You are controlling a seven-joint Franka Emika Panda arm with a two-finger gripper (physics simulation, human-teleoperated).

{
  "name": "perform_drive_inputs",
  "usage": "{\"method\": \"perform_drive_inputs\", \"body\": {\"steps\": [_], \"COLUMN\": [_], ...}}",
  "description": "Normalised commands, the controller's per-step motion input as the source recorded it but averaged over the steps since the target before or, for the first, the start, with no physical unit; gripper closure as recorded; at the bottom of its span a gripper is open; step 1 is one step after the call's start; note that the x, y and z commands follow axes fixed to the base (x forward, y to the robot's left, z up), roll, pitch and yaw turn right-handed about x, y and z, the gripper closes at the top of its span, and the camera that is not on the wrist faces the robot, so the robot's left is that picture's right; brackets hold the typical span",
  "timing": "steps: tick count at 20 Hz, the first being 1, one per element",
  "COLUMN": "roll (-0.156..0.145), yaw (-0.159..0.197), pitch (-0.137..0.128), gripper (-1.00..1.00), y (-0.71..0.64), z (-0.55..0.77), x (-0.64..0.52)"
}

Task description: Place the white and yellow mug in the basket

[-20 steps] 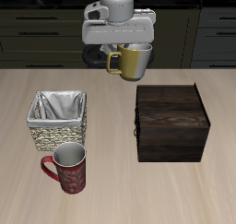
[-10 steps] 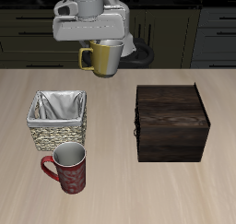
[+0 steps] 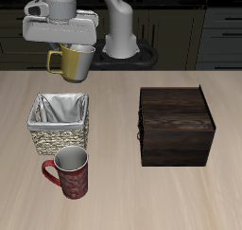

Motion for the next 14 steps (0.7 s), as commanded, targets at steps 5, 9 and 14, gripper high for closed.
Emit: {"method": "perform_drive_inputs", "body": {"steps": [5,9,14], "roll": [-0.028,0.024,0.003], "yaw": [0.002,0.020,0.003], "pitch": [0.013,0.007,0.012], "gripper": [1.00,1.00,1.00], "y": [-0.34,-0.08,0.01], "z": [-0.07,-0.08,-0.14], "x": [0.03,0.01,0.02]}}
